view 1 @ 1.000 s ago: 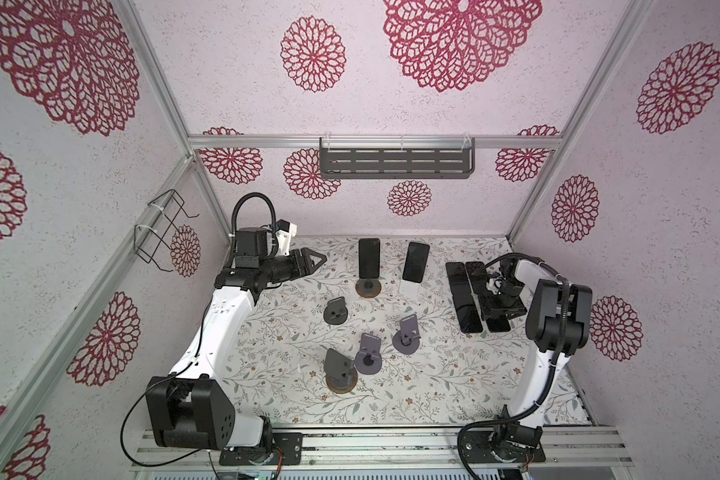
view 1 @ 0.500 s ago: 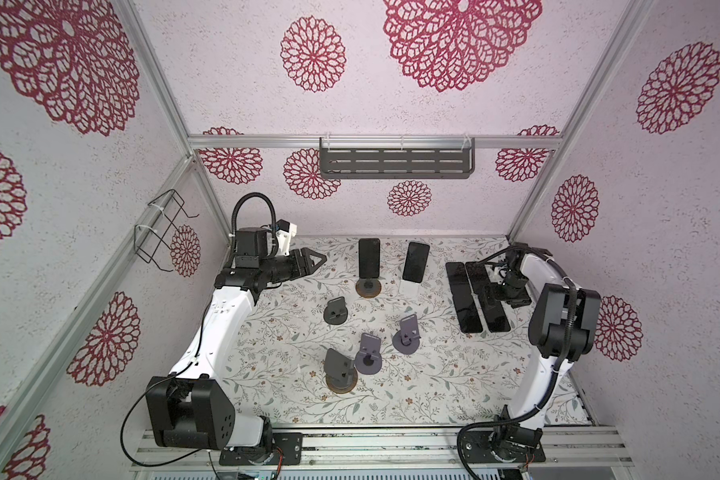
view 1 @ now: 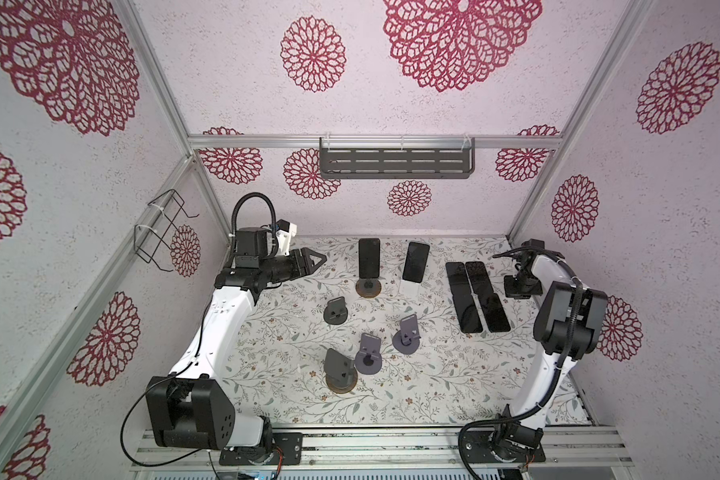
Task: Remove the phone from the phone stand
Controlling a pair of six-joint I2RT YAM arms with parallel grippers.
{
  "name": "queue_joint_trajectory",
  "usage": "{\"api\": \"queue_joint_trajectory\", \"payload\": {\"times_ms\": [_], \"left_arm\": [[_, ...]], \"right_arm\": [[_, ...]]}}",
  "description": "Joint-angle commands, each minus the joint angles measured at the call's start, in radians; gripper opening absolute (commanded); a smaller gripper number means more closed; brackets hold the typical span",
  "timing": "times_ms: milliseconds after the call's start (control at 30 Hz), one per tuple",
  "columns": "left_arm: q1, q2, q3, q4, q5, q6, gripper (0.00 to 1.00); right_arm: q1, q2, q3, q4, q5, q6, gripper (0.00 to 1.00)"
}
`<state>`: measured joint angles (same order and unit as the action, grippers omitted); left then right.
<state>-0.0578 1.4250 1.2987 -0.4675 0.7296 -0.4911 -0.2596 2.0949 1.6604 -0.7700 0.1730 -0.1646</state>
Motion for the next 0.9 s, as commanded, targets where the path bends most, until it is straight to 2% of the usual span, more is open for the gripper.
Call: {"api": "queue_joint_trajectory", "payload": {"times_ms": [0,133,867], "left_arm": [[0.006,-0.011,-0.002,0.018,0.009,-0.007,0.6],[0.006,-0.014,-0.001,0.018,0.016,-0.005,0.56],[0.006,-0.02,-0.001,0.016,0.009,-0.005,0.57]], "right_arm": [[0.004,-0.002,-0.02,0.022,-0.004,0.004,0.0],[0.005,0.002,-0.054,0.037,-0.013,0.008,0.0],[0.019,-0.039,-0.202,0.074,-0.057,0.003,0.0]]}}
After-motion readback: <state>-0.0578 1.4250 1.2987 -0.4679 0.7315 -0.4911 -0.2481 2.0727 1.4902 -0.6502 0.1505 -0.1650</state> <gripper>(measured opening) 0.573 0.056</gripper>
